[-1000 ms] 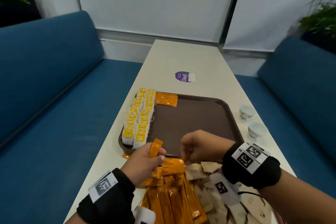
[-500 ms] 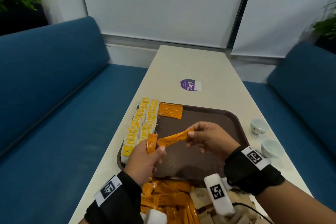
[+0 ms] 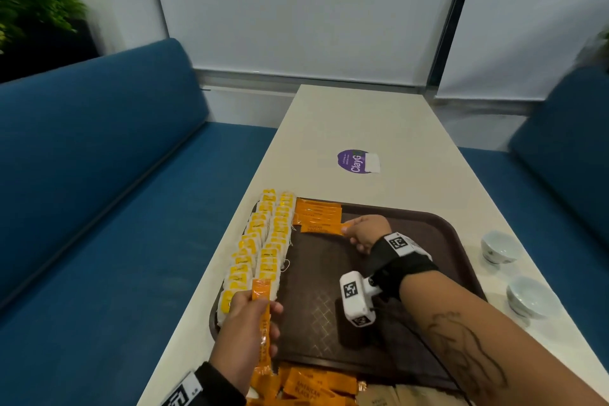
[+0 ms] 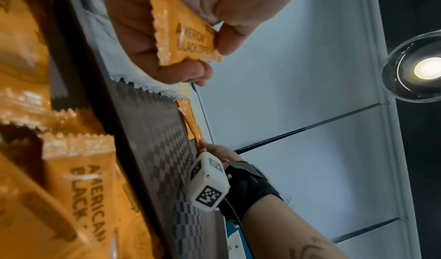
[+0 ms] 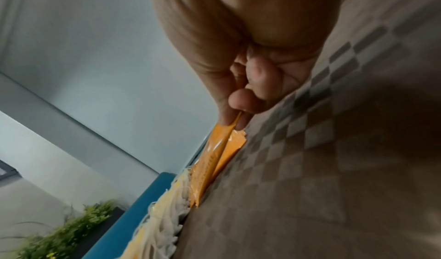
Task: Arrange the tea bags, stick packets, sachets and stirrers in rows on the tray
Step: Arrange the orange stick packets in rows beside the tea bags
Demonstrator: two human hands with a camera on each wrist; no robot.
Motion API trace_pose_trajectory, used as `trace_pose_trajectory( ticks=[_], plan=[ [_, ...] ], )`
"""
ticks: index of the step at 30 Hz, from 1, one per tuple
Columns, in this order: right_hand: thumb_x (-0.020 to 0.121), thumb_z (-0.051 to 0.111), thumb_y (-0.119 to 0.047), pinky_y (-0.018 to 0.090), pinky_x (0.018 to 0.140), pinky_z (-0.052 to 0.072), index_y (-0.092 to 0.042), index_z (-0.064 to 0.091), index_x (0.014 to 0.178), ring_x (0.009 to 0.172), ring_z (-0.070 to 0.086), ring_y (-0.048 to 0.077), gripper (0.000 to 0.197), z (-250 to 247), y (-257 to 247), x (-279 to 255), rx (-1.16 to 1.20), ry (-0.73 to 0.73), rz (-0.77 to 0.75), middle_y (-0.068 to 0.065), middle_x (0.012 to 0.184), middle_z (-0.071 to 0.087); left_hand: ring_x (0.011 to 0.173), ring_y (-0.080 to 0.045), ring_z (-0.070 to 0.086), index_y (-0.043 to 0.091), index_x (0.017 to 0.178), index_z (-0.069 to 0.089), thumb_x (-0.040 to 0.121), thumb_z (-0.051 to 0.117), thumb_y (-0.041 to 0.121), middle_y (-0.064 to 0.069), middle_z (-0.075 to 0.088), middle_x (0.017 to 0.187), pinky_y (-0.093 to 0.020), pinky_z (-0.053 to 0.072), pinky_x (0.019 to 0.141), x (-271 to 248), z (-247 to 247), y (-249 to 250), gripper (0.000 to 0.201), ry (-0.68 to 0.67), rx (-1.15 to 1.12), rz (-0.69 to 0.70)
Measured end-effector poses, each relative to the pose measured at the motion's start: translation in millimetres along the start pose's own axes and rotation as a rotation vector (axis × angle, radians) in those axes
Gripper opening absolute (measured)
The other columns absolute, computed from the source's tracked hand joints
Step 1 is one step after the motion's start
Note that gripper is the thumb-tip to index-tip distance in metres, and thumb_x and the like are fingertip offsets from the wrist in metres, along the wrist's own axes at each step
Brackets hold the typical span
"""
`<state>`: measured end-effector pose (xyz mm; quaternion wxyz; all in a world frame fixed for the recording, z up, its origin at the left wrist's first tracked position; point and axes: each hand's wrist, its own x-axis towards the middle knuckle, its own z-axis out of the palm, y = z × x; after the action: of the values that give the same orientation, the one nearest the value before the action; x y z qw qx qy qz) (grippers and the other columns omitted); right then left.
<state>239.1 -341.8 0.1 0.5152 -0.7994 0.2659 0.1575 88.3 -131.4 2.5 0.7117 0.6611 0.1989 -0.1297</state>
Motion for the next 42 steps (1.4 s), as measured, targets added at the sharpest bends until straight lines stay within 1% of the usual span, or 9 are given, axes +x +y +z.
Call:
trace_pose_trajectory(
  ticks=[5,13,21,26,29,31,35,38,42],
  plan=[
    [0.094,0.057,-0.022,0.02,0.048,0.033,-0.015,0.057,0.109,0.046,0.039,0.01,0.017,17,-13,27,-0.113,-0.046,0.079,0.001,0.063,0.056,0.063,-0.022,0.055,0.006,0.11,0.051,0.1,0.038,0.022,-0.013,0.06,0.085,-0.027,0.048,0.049,0,-7,0,0.023,-0.001,0.085,-0.002],
    [0.094,0.057,-0.03,0.019,0.051,0.037,-0.017,0.055,0.071,0.044,0.046,0.004,0.027,21,-26,36,-0.362,0.007,0.075,-0.006,0.059,0.06,0.071,-0.022,0.057,0.008,0.103,0.053,0.099,0.041,0.022,-0.012,0.06,0.09,-0.03,0.052,0.058,-1,-9,-3,0.018,-0.012,0.153,-0.003],
    [0.091,0.06,-0.035,0.022,0.054,0.035,-0.017,0.063,0.082,0.05,0.049,0.004,0.021,19,-28,34,-0.523,0.013,0.044,-0.008,0.063,0.06,0.093,-0.019,0.059,0.015,0.096,0.058,0.095,0.047,0.025,-0.005,0.063,0.1,-0.033,0.051,0.08,3,-9,-6,0.015,-0.01,0.247,0.066],
    [0.084,0.07,-0.026,0.03,0.086,0.052,-0.009,0.063,0.097,0.075,0.061,0.016,0.022,9,-14,34,-0.44,0.013,-0.083,0.005,0.088,0.069,0.088,-0.023,0.062,0.014,0.097,0.059,0.094,0.049,0.026,-0.007,0.065,0.094,-0.031,0.052,0.073,3,-7,-3,0.015,-0.018,0.172,0.088],
    [0.083,0.07,-0.01,0.028,0.064,0.05,-0.004,0.065,0.096,0.063,0.058,0.015,0.016,2,-5,16,-0.115,0.033,-0.222,0.006,0.074,0.063,0.083,-0.024,0.063,0.01,0.097,0.057,0.092,0.054,0.019,-0.015,0.064,0.095,-0.027,0.053,0.062,4,-7,-3,0.01,-0.012,0.067,0.087],
    [0.082,0.072,-0.015,0.028,0.062,0.048,-0.008,0.063,0.09,0.065,0.058,0.013,0.014,1,0,-7,-0.064,-0.021,-0.314,0.005,0.077,0.062,0.085,-0.024,0.063,0.009,0.098,0.056,0.09,0.056,0.014,-0.015,0.064,0.097,-0.026,0.054,0.057,3,-7,-1,0.01,-0.021,-0.035,0.075],
    [0.085,0.068,-0.021,0.015,0.044,0.036,-0.015,0.062,0.086,0.06,0.055,0.006,0.009,1,12,-69,-0.12,-0.402,-0.369,-0.002,0.073,0.064,0.087,-0.025,0.063,0.01,0.098,0.055,0.089,0.057,0.012,-0.013,0.064,0.1,-0.029,0.052,0.06,0,-5,3,0.009,-0.027,-0.179,0.088],
    [0.085,0.068,-0.021,0.013,0.045,0.035,-0.016,0.064,0.089,0.062,0.059,0.006,0.007,-1,25,-108,-0.134,-0.607,-0.359,-0.002,0.077,0.067,0.084,-0.025,0.063,0.01,0.097,0.055,0.089,0.057,0.011,-0.014,0.064,0.096,-0.028,0.052,0.059,-1,-3,4,0.008,-0.022,-0.225,0.098],
    [0.083,0.07,-0.016,0.012,0.046,0.038,-0.018,0.061,0.096,0.06,0.059,0.0,0.016,1,32,-132,-0.159,-0.554,-0.455,-0.004,0.08,0.065,0.069,-0.017,0.057,0.011,0.093,0.056,0.087,0.06,0.012,-0.009,0.059,0.078,-0.026,0.048,0.056,-3,1,0,0.007,-0.07,-0.104,0.127]
  ],
)
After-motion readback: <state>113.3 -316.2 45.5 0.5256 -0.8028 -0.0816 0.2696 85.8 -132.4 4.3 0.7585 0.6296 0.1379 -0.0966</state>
